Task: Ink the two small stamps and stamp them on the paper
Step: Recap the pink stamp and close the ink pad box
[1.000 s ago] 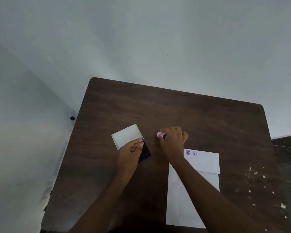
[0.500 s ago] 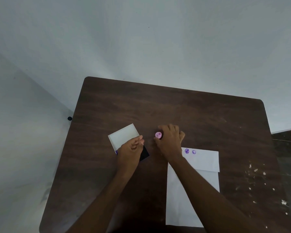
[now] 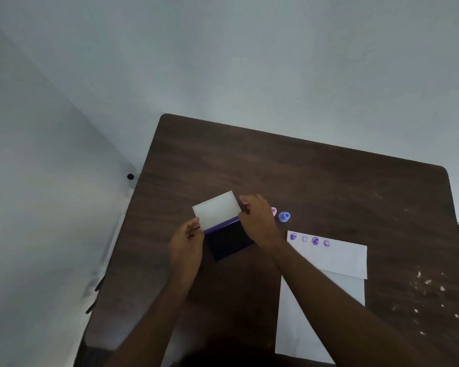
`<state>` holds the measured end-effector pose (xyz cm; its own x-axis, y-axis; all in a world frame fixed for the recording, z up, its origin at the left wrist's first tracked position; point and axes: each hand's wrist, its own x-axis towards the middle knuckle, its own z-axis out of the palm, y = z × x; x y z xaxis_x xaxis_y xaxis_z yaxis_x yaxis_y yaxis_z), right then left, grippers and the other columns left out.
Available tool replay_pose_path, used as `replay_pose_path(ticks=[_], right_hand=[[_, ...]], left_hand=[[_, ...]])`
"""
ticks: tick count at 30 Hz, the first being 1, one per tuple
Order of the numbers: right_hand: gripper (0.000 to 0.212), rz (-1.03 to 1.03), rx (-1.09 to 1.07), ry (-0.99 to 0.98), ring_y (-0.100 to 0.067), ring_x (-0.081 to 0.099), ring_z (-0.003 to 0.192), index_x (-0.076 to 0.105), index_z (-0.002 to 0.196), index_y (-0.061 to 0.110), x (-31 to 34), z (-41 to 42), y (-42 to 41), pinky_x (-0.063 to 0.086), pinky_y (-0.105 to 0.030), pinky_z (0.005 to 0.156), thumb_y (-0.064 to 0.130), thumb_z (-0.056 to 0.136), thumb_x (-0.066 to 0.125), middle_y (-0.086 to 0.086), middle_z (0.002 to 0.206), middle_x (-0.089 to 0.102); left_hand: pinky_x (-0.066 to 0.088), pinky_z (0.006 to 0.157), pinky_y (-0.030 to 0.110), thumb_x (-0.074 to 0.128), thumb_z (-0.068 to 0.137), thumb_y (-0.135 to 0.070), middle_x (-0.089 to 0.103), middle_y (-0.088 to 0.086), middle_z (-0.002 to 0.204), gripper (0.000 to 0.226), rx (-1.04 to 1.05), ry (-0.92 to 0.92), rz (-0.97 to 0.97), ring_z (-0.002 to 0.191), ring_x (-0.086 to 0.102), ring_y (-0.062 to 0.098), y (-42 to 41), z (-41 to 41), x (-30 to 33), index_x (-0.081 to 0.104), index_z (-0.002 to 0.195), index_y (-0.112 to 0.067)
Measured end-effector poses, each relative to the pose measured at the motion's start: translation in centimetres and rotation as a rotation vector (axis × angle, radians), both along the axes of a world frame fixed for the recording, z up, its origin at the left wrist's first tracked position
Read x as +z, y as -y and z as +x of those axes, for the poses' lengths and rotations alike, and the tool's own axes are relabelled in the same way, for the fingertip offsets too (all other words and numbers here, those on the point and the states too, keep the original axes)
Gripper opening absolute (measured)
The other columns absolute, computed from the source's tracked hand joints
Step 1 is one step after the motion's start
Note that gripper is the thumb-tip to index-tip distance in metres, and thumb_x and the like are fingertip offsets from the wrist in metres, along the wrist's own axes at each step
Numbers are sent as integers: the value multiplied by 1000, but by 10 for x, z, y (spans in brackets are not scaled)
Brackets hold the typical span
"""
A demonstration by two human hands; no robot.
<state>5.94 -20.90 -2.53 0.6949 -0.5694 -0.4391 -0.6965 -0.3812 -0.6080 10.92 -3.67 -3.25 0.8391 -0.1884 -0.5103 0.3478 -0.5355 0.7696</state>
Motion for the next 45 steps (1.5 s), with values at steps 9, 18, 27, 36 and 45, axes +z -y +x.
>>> replay_pose_path(ticks=[9,18,27,36,45], right_hand=[[38,61,-1,-98,-26,50,123,50,131,6,-9,15,6,38,-29,102,4,94,50,-13,134,53],[28,174,-232,115,-13,66,95,62,114,13,-9,0,11,54,-36,92,4,91,51,-2,105,70],[18,143,-348,163,-13,71,69,75,77,17,1,-24,14,58,-36,68,26,85,62,3,72,75],[9,99,-227,31,-14,71,82,72,85,10,-13,-42,6,60,-34,74,17,84,67,-5,94,76],[8,122,-215,-14,-15,70,90,66,88,13,-25,-42,1,60,-33,78,14,82,71,-3,100,73]], left_hand=[[48,79,17,54,92,-13,63,-3,125,38,48,-91,-83,108,58,5,0,3,-5,55,129,-19],[50,74,19,57,91,-18,64,-7,117,37,154,-104,-167,96,59,-2,-6,5,3,55,128,-22],[55,81,34,47,97,-33,74,5,93,29,249,-151,-320,88,70,19,-20,-13,9,65,109,-14],[57,70,30,73,81,-24,75,2,85,34,179,-181,-184,78,70,16,-22,-26,-5,63,111,-14],[60,76,36,71,82,-13,74,-4,84,28,47,-114,-64,79,71,5,-22,-25,-19,62,108,-19]])
